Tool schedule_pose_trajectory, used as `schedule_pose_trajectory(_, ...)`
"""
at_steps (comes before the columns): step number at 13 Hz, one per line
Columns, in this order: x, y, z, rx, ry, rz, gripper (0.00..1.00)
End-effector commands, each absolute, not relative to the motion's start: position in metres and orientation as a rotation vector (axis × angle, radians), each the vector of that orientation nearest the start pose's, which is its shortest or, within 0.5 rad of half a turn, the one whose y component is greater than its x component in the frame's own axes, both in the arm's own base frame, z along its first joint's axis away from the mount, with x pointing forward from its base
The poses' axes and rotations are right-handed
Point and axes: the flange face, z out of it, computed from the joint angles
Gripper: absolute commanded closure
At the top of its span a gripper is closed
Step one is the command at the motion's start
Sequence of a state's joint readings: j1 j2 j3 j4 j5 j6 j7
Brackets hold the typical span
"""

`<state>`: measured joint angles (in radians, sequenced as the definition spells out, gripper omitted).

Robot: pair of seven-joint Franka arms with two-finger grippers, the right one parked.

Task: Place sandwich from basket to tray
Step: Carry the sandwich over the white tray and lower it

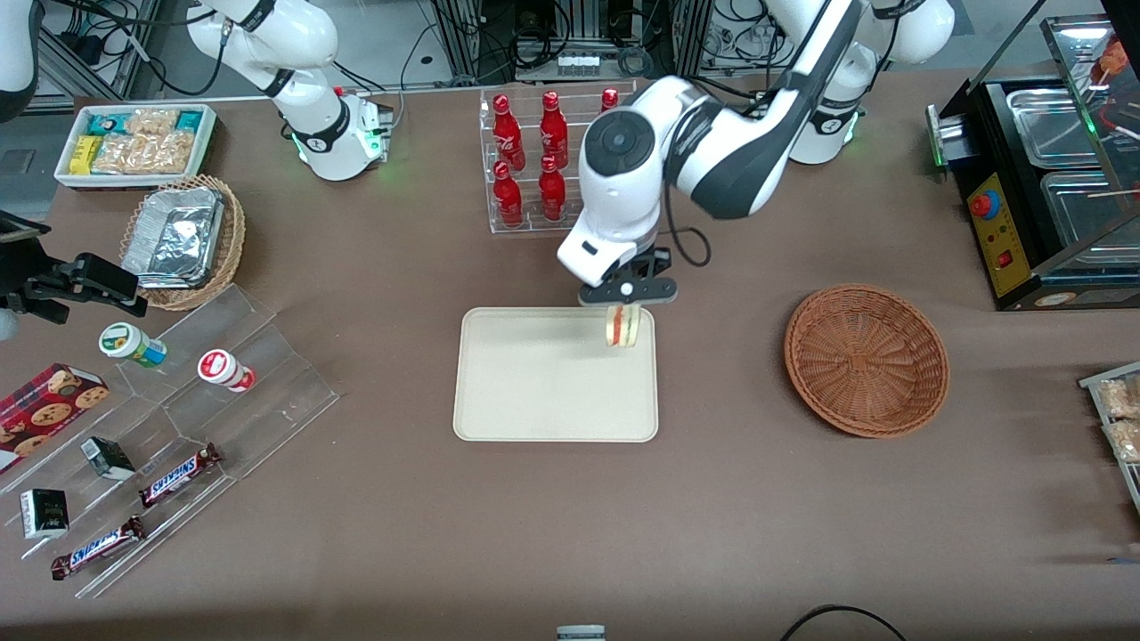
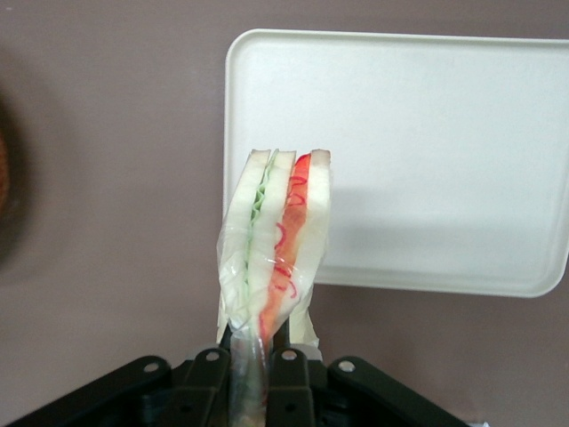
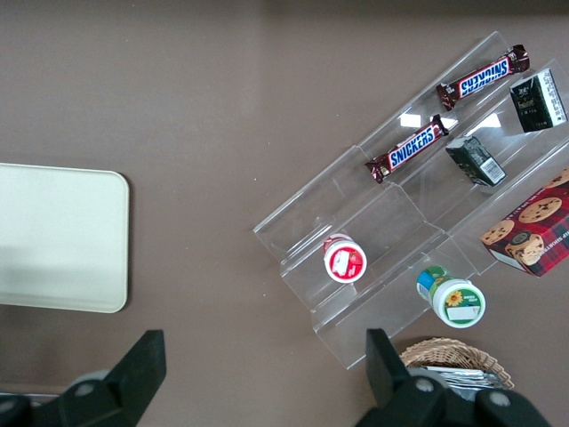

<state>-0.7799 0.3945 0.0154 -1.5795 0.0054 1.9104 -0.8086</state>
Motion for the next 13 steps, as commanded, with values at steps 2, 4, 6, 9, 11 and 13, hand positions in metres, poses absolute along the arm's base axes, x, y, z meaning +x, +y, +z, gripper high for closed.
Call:
schedule_pose_trajectory(2, 0.494, -0.486, 0.357, -3.060, -0.090, -0.042, 0.97)
schedule_pose_trajectory(4, 0.498, -0.492, 0.326, -3.063, -0.105, -0.063, 0.97)
schedule_pose_trajectory(6, 0.502, -0.493, 0.311, -3.075, -0.103, -0.087, 0.97)
schedule_pose_trajectory(9, 0.506, -0.494, 0.287, -3.060, -0.072, -0.128, 0.96)
schedule_pose_trajectory(11, 0.509, -0.494, 0.277, -3.069, -0.080, -0.139, 0.96)
schedule_pose_trajectory(13, 0.511, -0.492, 0.266, -3.063, -0.118, -0.131, 0.96)
